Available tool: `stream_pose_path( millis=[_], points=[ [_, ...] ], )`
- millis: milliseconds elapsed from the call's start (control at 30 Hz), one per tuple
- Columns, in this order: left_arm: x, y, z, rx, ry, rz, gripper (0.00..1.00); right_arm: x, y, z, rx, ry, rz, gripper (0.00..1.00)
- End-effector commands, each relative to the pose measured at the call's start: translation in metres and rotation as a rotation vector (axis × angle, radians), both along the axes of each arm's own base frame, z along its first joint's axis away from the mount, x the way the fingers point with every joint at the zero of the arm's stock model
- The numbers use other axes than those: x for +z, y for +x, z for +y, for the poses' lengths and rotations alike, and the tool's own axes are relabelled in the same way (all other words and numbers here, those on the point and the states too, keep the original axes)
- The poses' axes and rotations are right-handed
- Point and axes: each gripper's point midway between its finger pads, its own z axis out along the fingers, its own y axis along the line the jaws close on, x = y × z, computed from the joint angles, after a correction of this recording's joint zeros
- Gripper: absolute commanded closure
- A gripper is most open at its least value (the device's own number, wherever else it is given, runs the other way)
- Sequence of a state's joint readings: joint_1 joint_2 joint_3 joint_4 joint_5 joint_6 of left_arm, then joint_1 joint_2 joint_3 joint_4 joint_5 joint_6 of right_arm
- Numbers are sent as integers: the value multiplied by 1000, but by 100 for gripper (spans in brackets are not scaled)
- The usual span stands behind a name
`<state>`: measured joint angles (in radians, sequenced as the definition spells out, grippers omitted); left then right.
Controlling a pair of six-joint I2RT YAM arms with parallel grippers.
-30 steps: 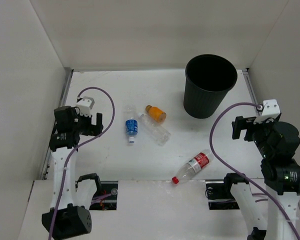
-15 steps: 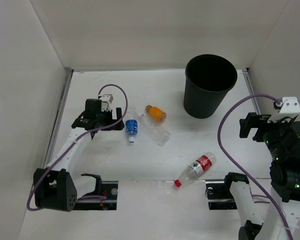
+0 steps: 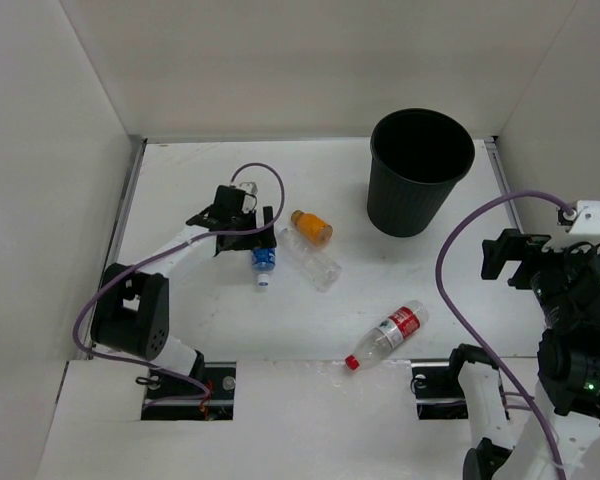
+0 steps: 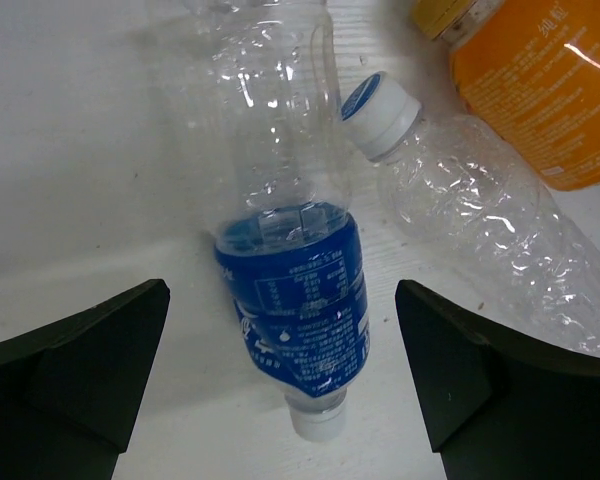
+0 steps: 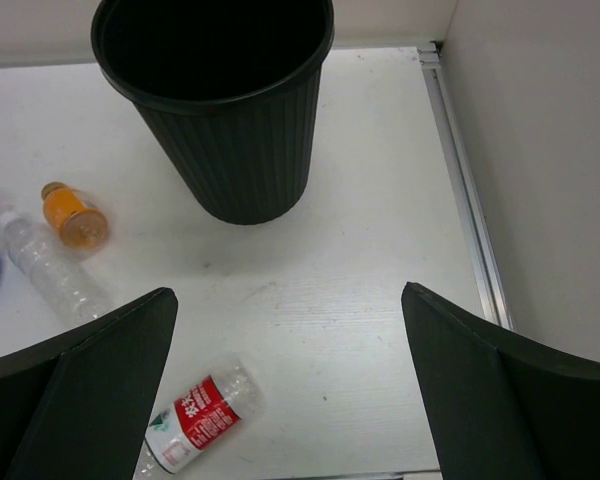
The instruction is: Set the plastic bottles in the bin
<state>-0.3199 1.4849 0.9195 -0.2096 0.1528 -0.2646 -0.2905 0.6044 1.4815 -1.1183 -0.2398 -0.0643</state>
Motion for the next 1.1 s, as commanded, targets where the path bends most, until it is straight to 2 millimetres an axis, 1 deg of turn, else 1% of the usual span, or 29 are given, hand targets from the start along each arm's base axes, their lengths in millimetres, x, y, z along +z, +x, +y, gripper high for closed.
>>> stream_pose_path(
  millis=[0,67,167,200,233,267,300,367,400,433,467,500,567,600,633,667,700,733,767,800,833,900,1000,1067],
  points=[
    [3,19,-7,6,30,-43,0,20,-9,11,27,24,-68,0],
    [-12,19,-1,-12,93,-33,0,24,-9,14,38,34,-73,0],
    [-32,24,17,-38,232,-34,0,32,-8,19,62,57,-81,0],
    [-37,25,23,-45,267,-30,1,35,-7,21,70,62,-83,0],
    [-42,27,30,-53,296,-25,6,39,-5,22,81,73,-82,0],
    [-44,28,33,-61,311,-21,15,42,-3,24,90,79,-80,0],
    [-45,29,39,-72,328,-15,33,44,1,25,101,89,-73,0],
    [-43,30,46,-75,340,-12,53,47,7,27,125,100,-61,0],
    [-37,31,49,-75,334,-19,62,46,12,28,138,107,-51,0],
    [-31,31,49,-78,325,-25,67,42,19,29,156,116,-27,0],
    [-17,30,46,-90,293,-42,74,35,28,31,178,131,12,0],
    [-4,30,43,-98,264,-62,78,29,35,32,194,141,40,0],
    [33,27,32,-128,181,-125,82,14,53,36,231,160,109,0],
    [61,22,20,-166,120,-173,84,11,59,39,247,166,124,0],
    [83,18,11,-194,75,-210,84,11,66,42,268,176,134,0],
    [110,13,0,-234,20,-260,84,12,72,47,293,183,137,0],
    [143,3,-15,-296,-56,-318,84,16,79,53,325,192,138,0],
    [180,-11,-35,-379,-149,-385,84,20,84,58,350,202,135,0],
    [205,-23,-49,-438,-213,-428,84,25,90,66,395,222,135,0],
    [235,-39,-66,-514,-291,-476,84,29,95,73,429,243,137,0],
    [259,-54,-82,-581,-355,-512,84,35,97,82,473,270,135,0],
    [314,-92,-119,-740,-515,-585,84,50,103,105,600,360,146,0],
    [368,-131,-160,-892,-699,-620,83,70,100,131,782,473,174,0],
    [390,-145,-184,-941,-806,-609,83,90,96,144,899,528,167,0]
  ],
)
